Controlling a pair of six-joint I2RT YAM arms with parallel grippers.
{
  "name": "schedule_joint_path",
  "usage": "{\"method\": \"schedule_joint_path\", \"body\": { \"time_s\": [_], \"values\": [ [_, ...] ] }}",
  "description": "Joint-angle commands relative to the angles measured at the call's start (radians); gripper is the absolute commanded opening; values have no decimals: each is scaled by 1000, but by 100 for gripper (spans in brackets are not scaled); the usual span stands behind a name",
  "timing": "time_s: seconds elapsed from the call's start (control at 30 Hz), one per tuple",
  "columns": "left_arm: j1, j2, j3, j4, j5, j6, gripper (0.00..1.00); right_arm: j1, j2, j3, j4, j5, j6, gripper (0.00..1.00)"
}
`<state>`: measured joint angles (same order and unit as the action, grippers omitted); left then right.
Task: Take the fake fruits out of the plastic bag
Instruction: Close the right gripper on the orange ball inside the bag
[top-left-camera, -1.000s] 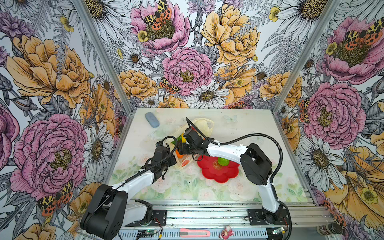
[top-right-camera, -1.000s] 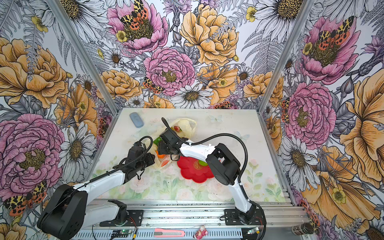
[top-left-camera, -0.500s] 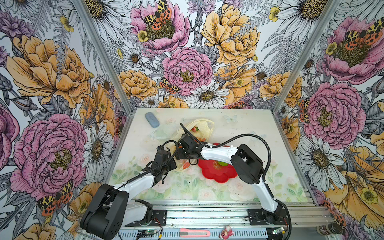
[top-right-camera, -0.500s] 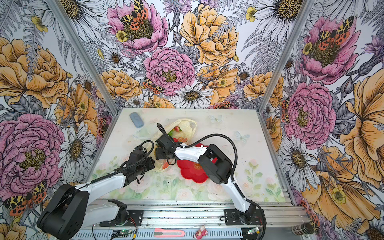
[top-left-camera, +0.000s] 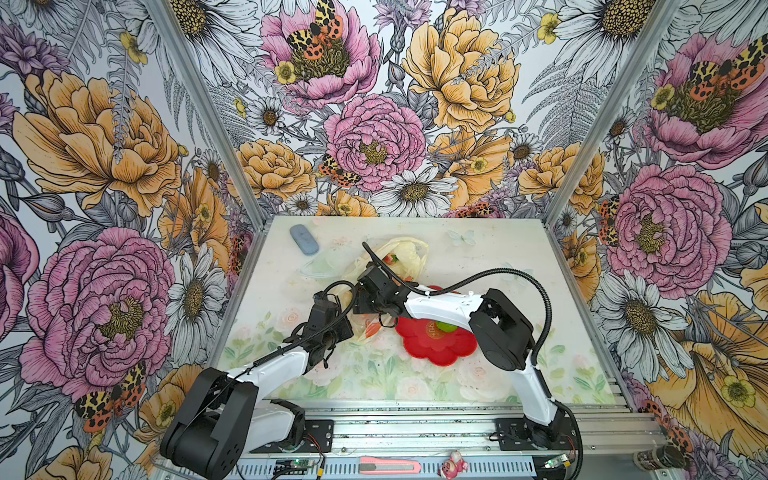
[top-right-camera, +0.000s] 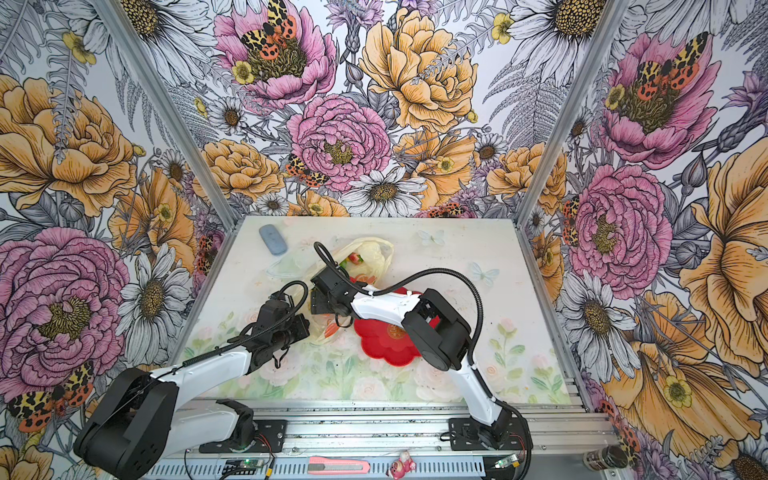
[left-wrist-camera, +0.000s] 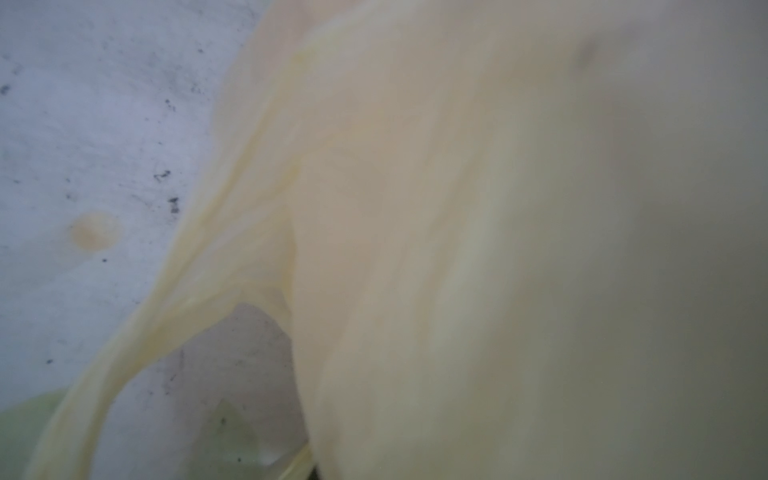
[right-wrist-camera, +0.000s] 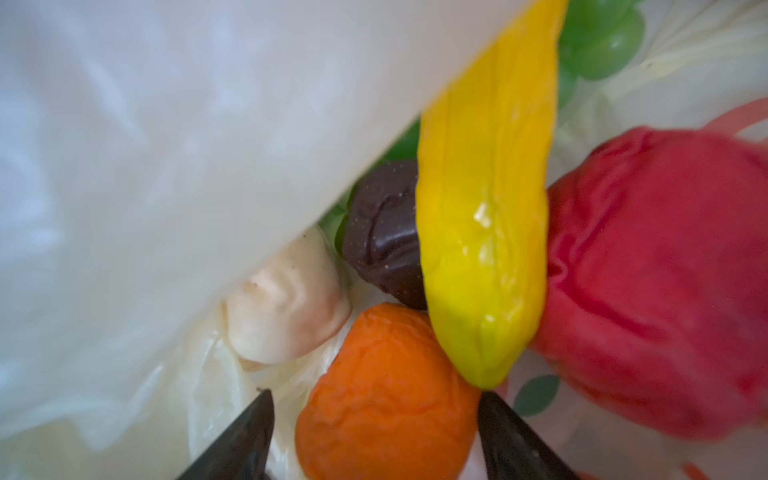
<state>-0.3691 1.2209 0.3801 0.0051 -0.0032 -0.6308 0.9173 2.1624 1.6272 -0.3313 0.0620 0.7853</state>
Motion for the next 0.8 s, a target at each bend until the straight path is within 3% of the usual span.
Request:
{"method": "schedule_joint_path", "body": {
  "time_s": [0.0, 0.47, 0.57, 0.77],
  "values": [
    [-5, -10, -13, 16, 5, -6, 11, 18, -60, -12, 10, 73, -4, 82],
    [-5, -15, -14, 13, 3, -4, 11, 24, 28, 53, 1, 39, 29, 81],
    [-5, -17, -13, 16, 4, -4, 11, 19, 55, 75, -6, 35, 31, 89],
    [-5, -18, -17, 16, 3, -3, 12, 20, 78, 115, -6, 15, 27, 84]
  ]
}}
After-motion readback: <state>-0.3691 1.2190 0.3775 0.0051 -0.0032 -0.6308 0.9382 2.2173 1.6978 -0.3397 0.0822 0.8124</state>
